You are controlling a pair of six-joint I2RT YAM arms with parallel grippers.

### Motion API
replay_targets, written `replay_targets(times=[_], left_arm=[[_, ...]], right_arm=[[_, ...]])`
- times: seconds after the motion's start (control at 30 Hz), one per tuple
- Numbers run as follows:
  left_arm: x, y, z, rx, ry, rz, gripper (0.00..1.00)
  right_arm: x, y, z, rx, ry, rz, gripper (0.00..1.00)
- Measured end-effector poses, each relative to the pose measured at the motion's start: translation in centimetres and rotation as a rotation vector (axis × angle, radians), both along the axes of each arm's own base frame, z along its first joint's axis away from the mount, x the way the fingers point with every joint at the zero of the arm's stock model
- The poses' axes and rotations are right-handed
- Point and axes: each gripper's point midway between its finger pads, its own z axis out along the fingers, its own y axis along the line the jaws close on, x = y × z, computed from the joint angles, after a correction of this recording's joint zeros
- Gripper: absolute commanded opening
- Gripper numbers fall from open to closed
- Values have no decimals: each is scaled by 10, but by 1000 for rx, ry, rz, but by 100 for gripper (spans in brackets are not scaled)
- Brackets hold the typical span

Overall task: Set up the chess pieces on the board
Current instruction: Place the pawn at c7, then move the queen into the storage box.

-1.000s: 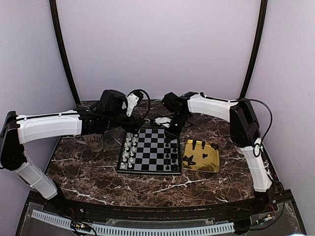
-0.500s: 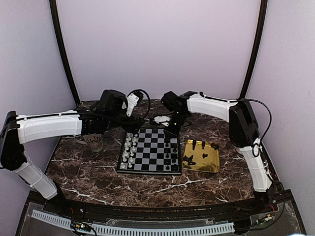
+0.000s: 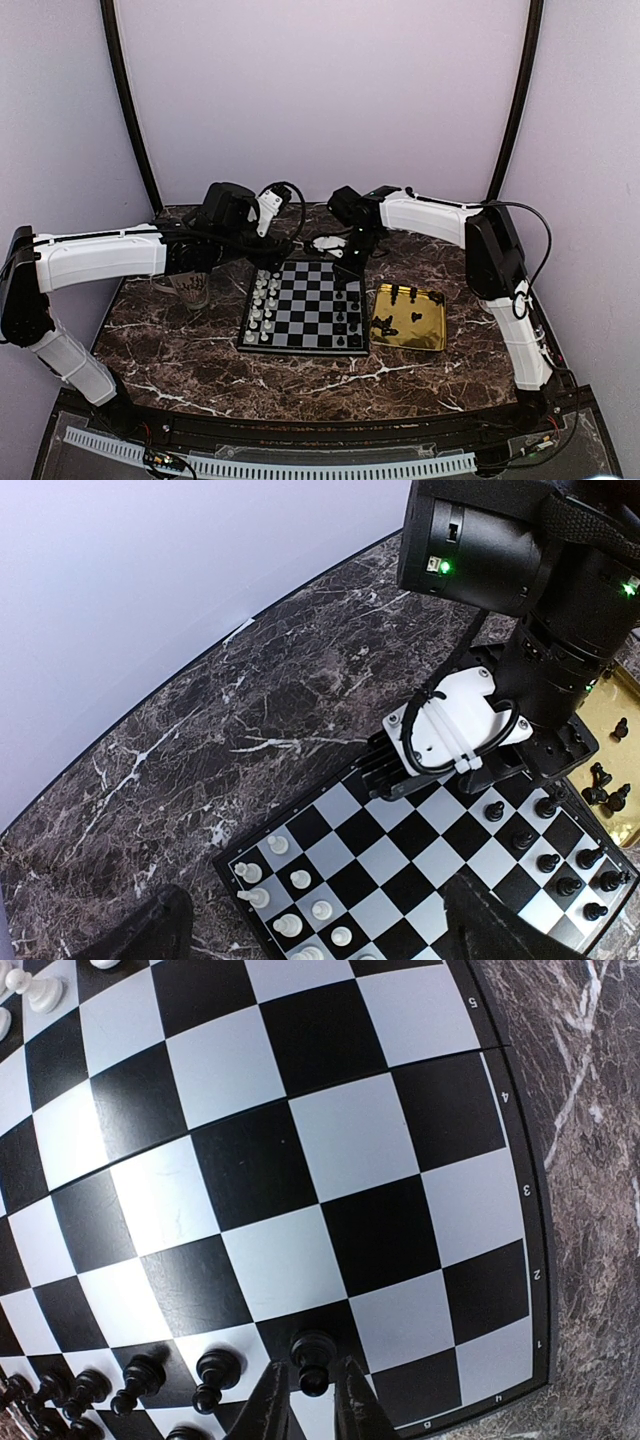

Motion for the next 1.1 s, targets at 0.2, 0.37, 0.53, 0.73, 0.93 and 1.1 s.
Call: replay_targets(times=[0.2, 0.37, 0.53, 0.73, 0.93, 1.1], left_arm=[[0, 0, 0, 0, 0, 0, 90], [0, 0, 0, 0, 0, 1, 90], [1, 1, 0, 2, -4, 9, 89], [0, -1, 1, -14, 4, 3, 87], [-3, -5, 0, -24, 15, -22, 86], [-4, -8, -3, -27, 26, -38, 87]], right_arm=[[-1, -1, 0, -3, 3, 0, 20], [-9, -11, 4, -17, 11, -4, 21], [-22, -39, 39, 13, -8, -31, 22], [-28, -103, 79, 76, -75, -137, 22], [-57, -157, 35, -1, -24, -207, 22], [-86, -179, 7, -71, 23, -201, 23]])
